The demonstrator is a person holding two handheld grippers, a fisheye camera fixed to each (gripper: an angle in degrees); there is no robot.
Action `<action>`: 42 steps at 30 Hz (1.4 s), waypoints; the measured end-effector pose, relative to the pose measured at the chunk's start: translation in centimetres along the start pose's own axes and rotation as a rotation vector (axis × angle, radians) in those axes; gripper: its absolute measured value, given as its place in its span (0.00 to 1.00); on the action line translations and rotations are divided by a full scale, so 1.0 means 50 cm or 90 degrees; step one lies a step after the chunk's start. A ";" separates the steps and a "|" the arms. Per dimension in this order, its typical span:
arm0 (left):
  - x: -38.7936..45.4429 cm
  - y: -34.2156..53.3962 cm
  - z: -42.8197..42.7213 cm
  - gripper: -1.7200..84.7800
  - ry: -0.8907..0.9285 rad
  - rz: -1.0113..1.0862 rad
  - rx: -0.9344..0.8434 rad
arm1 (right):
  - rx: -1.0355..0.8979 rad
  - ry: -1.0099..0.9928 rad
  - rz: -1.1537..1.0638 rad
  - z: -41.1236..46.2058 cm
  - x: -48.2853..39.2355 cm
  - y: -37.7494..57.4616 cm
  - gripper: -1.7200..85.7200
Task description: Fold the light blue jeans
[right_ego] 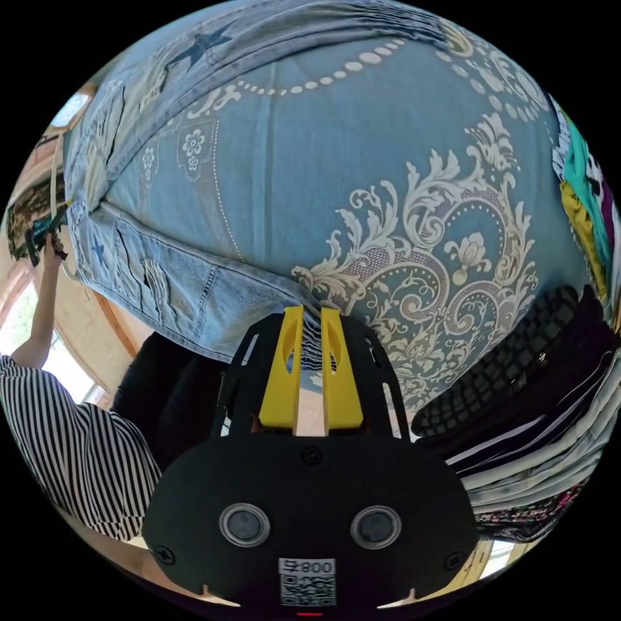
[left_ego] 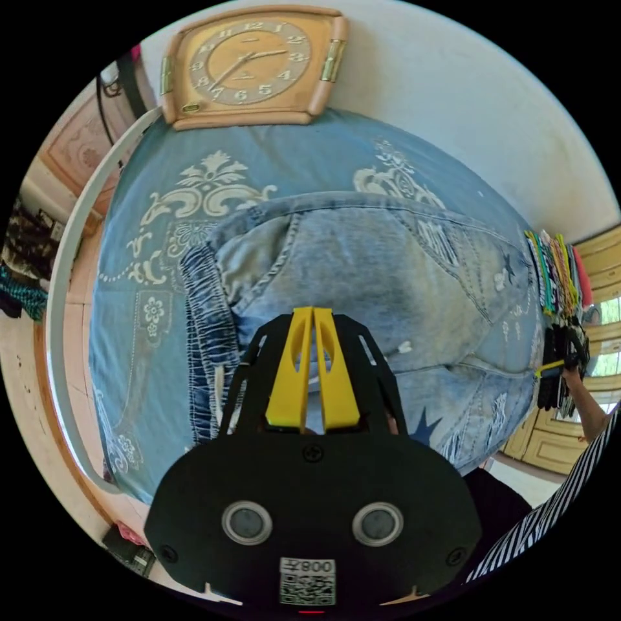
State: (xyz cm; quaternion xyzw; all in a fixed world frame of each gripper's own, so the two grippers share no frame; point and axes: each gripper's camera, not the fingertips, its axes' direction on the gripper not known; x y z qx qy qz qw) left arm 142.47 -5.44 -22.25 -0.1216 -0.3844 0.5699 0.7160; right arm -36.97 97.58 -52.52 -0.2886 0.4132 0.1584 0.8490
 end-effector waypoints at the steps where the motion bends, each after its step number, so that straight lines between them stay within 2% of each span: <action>1: -0.024 -0.003 0.017 0.02 0.011 -0.001 -0.015 | 0.004 -0.002 0.004 0.001 0.003 -0.004 0.08; 3: -0.050 -0.004 0.044 0.02 0.041 -0.021 -0.039 | 0.043 -0.002 -0.005 -0.011 -0.008 -0.027 0.08; 7: -0.054 0.044 0.015 0.03 0.023 -0.012 -0.003 | 0.128 -0.005 -0.076 -0.057 -0.078 -0.091 0.09; 9: -0.060 0.088 -0.010 0.03 0.048 -0.019 0.022 | 0.209 -0.053 -0.197 -0.089 -0.177 -0.165 0.10; 12: -0.096 0.192 -0.047 0.04 0.098 -0.096 0.049 | 0.269 -0.103 -0.389 -0.100 -0.357 -0.297 0.12; 15: -0.139 0.319 -0.072 0.05 0.089 -0.202 0.037 | 0.287 -0.123 -0.563 -0.096 -0.566 -0.428 0.12; 18: -0.193 0.447 -0.083 0.09 0.079 -0.324 0.018 | 0.274 -0.077 -0.679 -0.077 -0.764 -0.521 0.13; 21: -0.247 0.557 -0.071 0.11 0.130 -0.462 0.047 | 0.255 0.009 -0.753 -0.036 -0.914 -0.572 0.14; 26: -0.287 0.622 -0.015 0.12 0.226 -0.543 0.104 | 0.202 0.154 -0.787 0.070 -1.055 -0.638 0.14; 29: -0.294 0.628 -0.006 0.10 0.198 -0.543 0.098 | 0.147 0.218 -0.777 0.143 -1.096 -0.679 0.12; 35: -0.317 0.649 -0.025 0.05 0.183 -0.523 0.078 | 0.170 0.250 -0.787 0.152 -1.119 -0.684 0.05; 40: -0.323 0.672 -0.034 0.05 0.177 -0.533 0.105 | 0.159 0.272 -0.780 0.170 -1.137 -0.711 0.04; 42: -0.328 0.682 -0.014 0.05 0.199 -0.547 0.105 | 0.139 0.233 -0.742 0.187 -1.134 -0.743 0.06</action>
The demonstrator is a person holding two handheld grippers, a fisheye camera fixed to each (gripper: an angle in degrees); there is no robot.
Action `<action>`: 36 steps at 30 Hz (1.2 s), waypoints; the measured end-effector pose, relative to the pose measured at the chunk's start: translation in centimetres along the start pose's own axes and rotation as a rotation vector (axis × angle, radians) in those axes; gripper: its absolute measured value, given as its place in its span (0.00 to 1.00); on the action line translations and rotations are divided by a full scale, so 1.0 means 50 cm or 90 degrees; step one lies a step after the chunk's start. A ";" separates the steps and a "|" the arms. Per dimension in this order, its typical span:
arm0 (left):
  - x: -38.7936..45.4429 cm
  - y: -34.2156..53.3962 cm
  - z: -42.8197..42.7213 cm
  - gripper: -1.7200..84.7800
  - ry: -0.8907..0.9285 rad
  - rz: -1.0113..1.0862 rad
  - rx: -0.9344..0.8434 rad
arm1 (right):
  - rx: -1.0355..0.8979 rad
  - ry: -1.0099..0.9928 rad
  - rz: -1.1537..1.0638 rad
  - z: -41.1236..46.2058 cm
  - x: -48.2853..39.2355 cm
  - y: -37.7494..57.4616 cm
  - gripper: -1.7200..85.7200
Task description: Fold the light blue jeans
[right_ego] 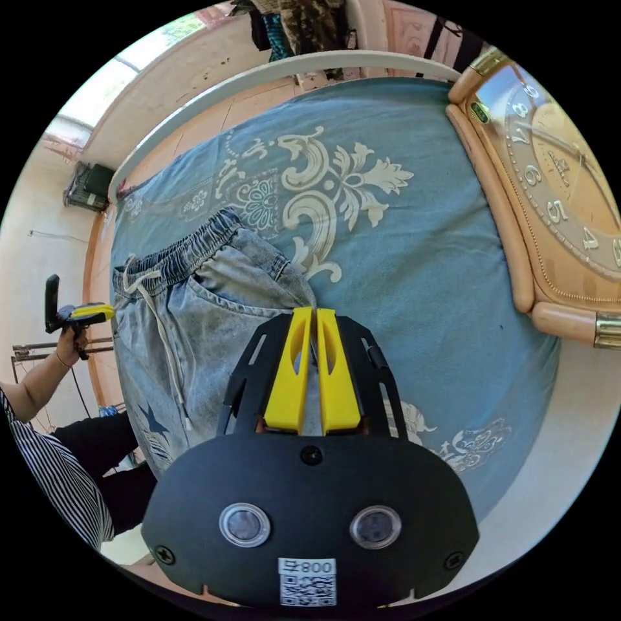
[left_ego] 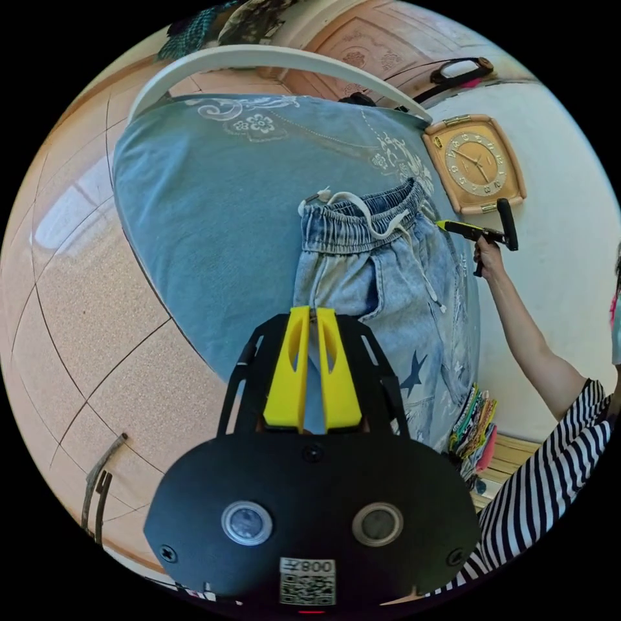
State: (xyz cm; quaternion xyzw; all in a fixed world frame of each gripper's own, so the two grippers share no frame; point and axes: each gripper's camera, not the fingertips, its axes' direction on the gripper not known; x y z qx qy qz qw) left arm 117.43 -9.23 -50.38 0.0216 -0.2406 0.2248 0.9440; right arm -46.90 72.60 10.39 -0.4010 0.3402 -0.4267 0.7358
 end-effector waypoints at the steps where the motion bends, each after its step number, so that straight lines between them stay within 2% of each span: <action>1: -0.006 0.002 -0.003 0.06 0.016 -0.004 0.004 | 0.003 -0.013 0.010 -0.001 0.005 0.000 0.06; 5: -0.001 0.010 -0.043 0.08 -0.011 0.038 0.023 | 0.053 -0.027 0.024 -0.026 0.013 0.015 0.10; 9: -0.001 -0.006 -0.062 0.09 -0.008 0.047 0.045 | 0.108 -0.036 -0.021 -0.037 -0.036 -0.012 0.12; 15: 0.024 -0.038 -0.022 0.07 -0.059 0.070 -0.004 | 0.021 0.071 -0.056 0.029 -0.100 -0.100 0.10; 18: 0.032 -0.035 -0.024 0.06 -0.059 0.068 0.000 | 0.053 0.058 -0.044 0.003 -0.095 -0.106 0.06; 26: 0.068 -0.015 -0.034 0.05 -0.055 0.079 0.022 | 0.065 0.010 0.015 -0.006 -0.069 -0.116 0.07; 31: 0.107 -0.006 -0.066 0.04 -0.059 0.094 0.021 | 0.136 0.011 0.049 -0.075 -0.056 -0.036 0.08; 36: 0.181 0.019 -0.119 0.03 -0.083 0.126 0.068 | 0.204 0.017 0.170 -0.158 -0.009 0.203 0.08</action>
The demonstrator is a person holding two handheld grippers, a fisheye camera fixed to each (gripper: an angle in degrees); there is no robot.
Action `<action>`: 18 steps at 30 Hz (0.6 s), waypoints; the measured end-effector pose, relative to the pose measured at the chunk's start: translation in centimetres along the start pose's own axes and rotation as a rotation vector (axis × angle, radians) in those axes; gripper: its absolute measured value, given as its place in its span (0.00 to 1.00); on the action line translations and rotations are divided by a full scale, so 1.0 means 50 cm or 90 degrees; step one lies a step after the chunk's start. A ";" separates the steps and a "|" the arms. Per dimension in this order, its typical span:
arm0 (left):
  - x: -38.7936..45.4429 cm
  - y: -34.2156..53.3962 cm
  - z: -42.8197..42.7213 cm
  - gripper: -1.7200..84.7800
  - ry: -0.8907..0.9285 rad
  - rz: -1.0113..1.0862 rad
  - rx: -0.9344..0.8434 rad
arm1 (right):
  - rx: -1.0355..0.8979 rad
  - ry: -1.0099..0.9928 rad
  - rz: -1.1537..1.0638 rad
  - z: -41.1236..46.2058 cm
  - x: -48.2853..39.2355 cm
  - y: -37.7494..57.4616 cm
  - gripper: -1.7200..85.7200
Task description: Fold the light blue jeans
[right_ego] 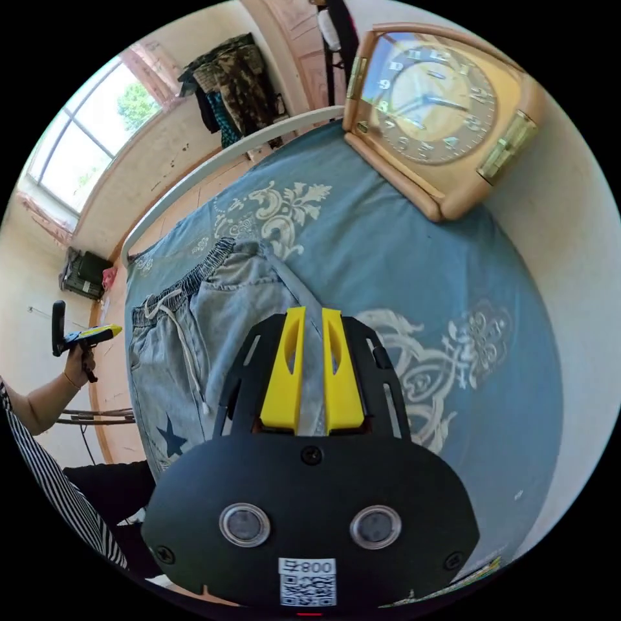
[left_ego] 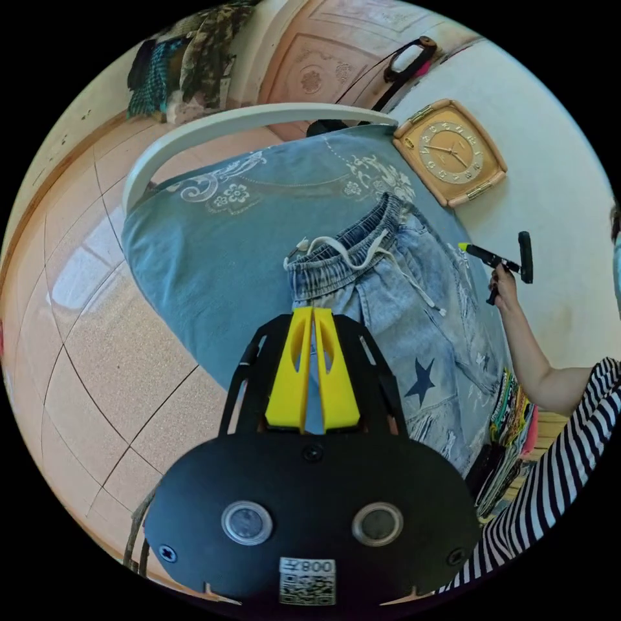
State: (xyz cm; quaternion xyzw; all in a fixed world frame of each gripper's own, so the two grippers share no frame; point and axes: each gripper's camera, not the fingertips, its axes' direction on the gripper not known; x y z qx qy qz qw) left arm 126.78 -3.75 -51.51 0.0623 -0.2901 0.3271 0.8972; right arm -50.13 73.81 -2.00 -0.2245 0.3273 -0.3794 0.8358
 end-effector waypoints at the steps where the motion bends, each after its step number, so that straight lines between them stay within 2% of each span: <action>1: 0.036 -0.006 -0.011 0.03 0.014 0.040 0.007 | 0.001 0.003 0.016 -0.016 0.011 0.026 0.08; 4: 0.164 -0.027 -0.001 0.02 0.012 0.189 -0.015 | -0.018 0.078 0.093 -0.093 0.045 0.164 0.07; 6: 0.248 -0.038 0.031 0.02 0.021 0.286 -0.054 | -0.072 0.164 0.155 -0.133 0.054 0.269 0.06; 10: 0.409 -0.028 0.118 0.02 -0.030 0.448 -0.127 | -0.167 0.222 0.233 -0.137 0.061 0.391 0.05; 12: 0.459 -0.015 0.155 0.02 -0.084 0.489 -0.171 | -0.220 0.228 0.257 -0.115 0.056 0.433 0.04; 13: 0.485 -0.001 0.182 0.02 -0.113 0.518 -0.208 | -0.203 0.239 0.257 -0.116 0.050 0.439 0.04; 18: 0.540 0.029 0.164 0.02 -0.158 0.541 -0.154 | -0.140 0.317 0.229 -0.153 0.000 0.447 0.03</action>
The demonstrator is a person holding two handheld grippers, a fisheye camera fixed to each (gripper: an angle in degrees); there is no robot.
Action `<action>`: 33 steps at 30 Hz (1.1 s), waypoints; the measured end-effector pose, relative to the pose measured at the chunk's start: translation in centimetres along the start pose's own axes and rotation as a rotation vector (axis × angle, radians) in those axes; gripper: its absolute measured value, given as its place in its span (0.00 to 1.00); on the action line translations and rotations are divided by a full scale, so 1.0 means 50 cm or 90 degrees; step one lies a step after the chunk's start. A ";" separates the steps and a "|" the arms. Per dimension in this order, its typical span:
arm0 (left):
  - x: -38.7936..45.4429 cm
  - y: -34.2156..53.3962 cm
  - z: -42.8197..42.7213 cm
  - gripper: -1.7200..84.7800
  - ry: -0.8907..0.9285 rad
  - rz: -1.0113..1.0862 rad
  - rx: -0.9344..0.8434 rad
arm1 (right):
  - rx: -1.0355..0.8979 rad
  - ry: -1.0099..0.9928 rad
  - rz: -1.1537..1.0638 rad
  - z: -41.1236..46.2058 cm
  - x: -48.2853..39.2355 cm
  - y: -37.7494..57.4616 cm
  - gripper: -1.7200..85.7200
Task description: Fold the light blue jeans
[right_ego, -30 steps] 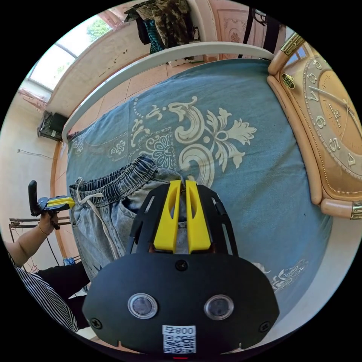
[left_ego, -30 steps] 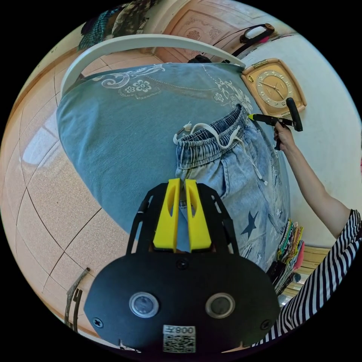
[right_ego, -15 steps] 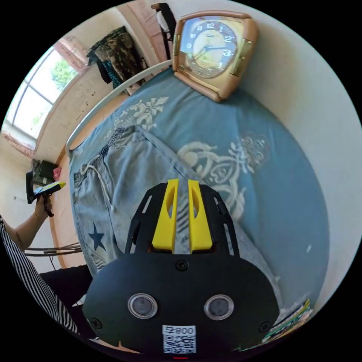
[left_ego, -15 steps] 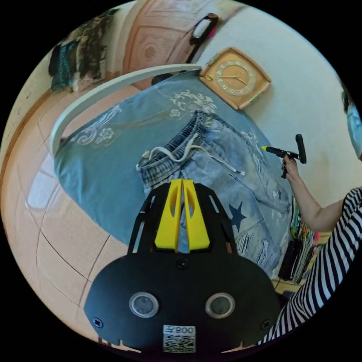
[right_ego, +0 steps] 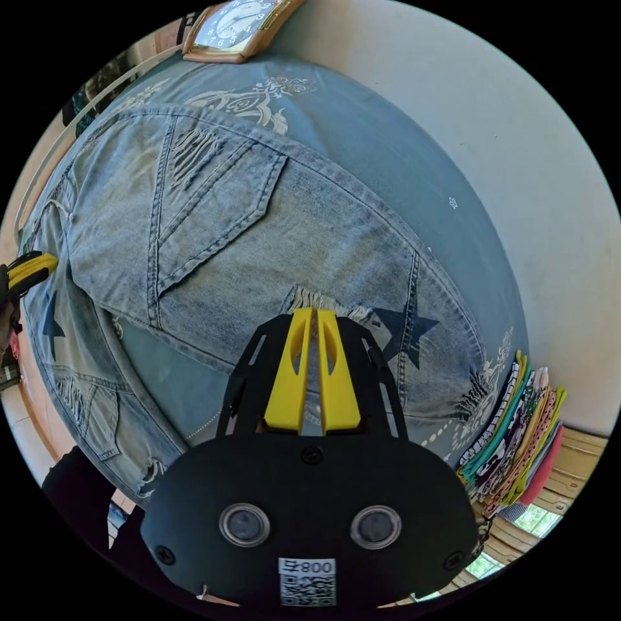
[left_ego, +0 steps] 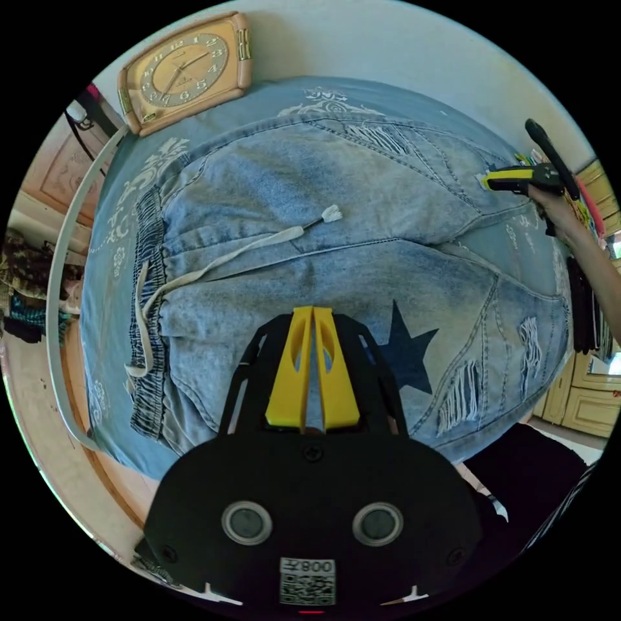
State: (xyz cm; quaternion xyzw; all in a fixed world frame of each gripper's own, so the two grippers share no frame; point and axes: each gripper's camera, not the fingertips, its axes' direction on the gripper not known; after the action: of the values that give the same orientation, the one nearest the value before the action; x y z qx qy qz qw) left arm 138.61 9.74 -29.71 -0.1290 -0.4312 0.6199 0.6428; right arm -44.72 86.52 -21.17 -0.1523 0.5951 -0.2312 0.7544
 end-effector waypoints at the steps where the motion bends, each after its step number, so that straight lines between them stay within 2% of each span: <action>1: 0.001 -0.012 -0.010 0.02 0.012 -0.013 -0.019 | 0.008 -0.002 0.002 -0.005 0.002 0.004 0.03; 3: -0.003 -0.038 -0.031 0.02 0.058 -0.020 -0.049 | 0.028 -0.046 0.023 -0.029 0.032 0.019 0.02; 5: -0.018 -0.065 -0.097 0.02 0.130 -0.051 0.050 | 0.033 -0.111 0.046 -0.048 0.071 0.027 0.02; 7: -0.026 -0.098 -0.134 0.03 0.168 -0.050 0.102 | 0.055 -0.188 0.066 -0.071 0.117 0.038 0.02; 9: -0.025 -0.144 -0.155 0.03 0.181 -0.028 0.122 | 0.088 -0.274 0.087 -0.097 0.179 0.054 0.03; 12: -0.014 -0.239 -0.172 0.04 0.173 0.031 0.132 | 0.106 -0.330 0.102 -0.119 0.248 0.065 0.05; 15: 0.005 -0.344 -0.168 0.07 0.165 0.098 0.109 | 0.114 -0.341 0.099 -0.143 0.300 0.064 0.08; 18: 0.030 -0.443 -0.151 0.11 0.144 0.160 0.034 | 0.115 -0.351 0.092 -0.161 0.343 0.053 0.10; 23: 0.086 -0.563 -0.152 0.13 0.034 0.249 -0.038 | 0.108 -0.363 0.072 -0.183 0.391 0.032 0.11; 28: 0.133 -0.629 -0.123 0.15 0.005 0.293 -0.127 | 0.079 -0.359 0.044 -0.199 0.411 0.011 0.12; 33: 0.160 -0.645 -0.141 0.15 0.013 0.326 -0.120 | 0.052 -0.331 -0.016 -0.231 0.410 -0.016 0.13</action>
State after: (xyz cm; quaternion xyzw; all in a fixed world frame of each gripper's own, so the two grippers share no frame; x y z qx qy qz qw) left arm 164.62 13.24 -8.15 -0.2995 -0.4335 0.7180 0.4548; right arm -52.23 75.48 -40.55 -0.1835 0.3691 -0.2178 0.8847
